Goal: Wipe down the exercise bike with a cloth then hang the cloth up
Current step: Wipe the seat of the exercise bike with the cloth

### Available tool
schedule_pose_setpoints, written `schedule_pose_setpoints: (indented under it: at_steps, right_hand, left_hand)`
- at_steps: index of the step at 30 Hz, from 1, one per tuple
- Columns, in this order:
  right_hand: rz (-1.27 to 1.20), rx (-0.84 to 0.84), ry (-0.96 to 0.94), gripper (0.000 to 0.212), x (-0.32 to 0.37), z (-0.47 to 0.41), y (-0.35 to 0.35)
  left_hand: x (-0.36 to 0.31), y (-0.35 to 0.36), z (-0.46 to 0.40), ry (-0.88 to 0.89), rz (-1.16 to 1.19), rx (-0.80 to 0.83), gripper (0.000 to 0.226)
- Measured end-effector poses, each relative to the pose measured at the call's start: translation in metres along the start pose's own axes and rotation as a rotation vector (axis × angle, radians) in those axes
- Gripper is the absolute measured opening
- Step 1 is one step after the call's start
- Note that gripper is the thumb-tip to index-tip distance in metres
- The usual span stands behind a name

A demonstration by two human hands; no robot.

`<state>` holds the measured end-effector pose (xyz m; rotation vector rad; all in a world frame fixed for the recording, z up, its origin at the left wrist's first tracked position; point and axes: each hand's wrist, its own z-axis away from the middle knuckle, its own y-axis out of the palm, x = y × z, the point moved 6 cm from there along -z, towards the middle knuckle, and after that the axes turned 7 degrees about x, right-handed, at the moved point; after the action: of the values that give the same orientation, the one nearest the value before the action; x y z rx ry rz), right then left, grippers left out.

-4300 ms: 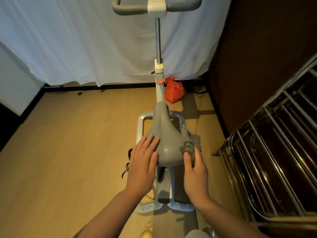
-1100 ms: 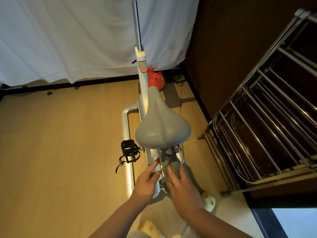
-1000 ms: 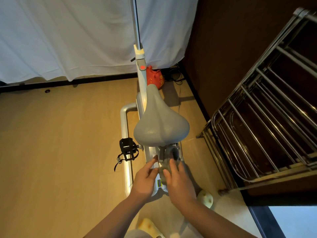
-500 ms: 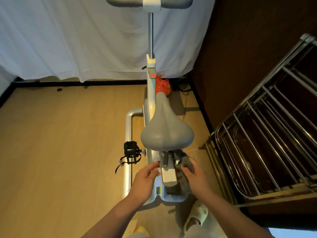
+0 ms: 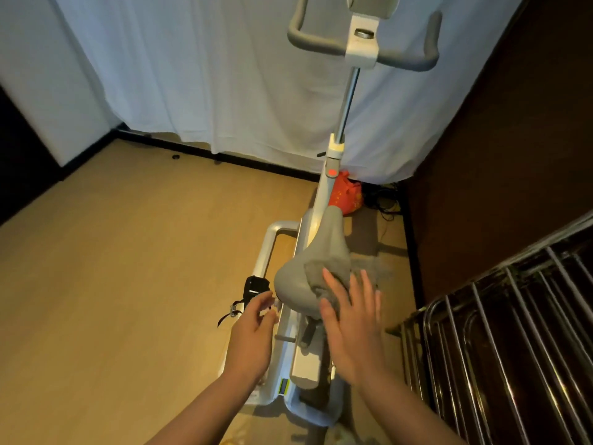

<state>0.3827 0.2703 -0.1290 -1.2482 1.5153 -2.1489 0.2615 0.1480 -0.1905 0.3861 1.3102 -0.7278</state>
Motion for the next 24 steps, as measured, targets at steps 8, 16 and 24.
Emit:
schedule_pose_setpoints:
  at_steps: [8, 16, 24]
  right_hand:
    - [0.161, 0.269, -0.211, 0.068, -0.001, -0.043, -0.017]
    - [0.36, 0.441, -0.552, 0.053, 0.021, -0.084, -0.01]
    - [0.285, 0.374, -0.562, 0.051, 0.017, -0.07, -0.014]
  left_hand:
    - [-0.04, 0.014, 0.002, 0.133, 0.011, -0.232, 0.029]
    - [-0.037, 0.021, 0.001, 0.11, -0.001, -0.417, 0.026]
    - [-0.034, 0.034, 0.009, 0.101, 0.142, -0.4, 0.033]
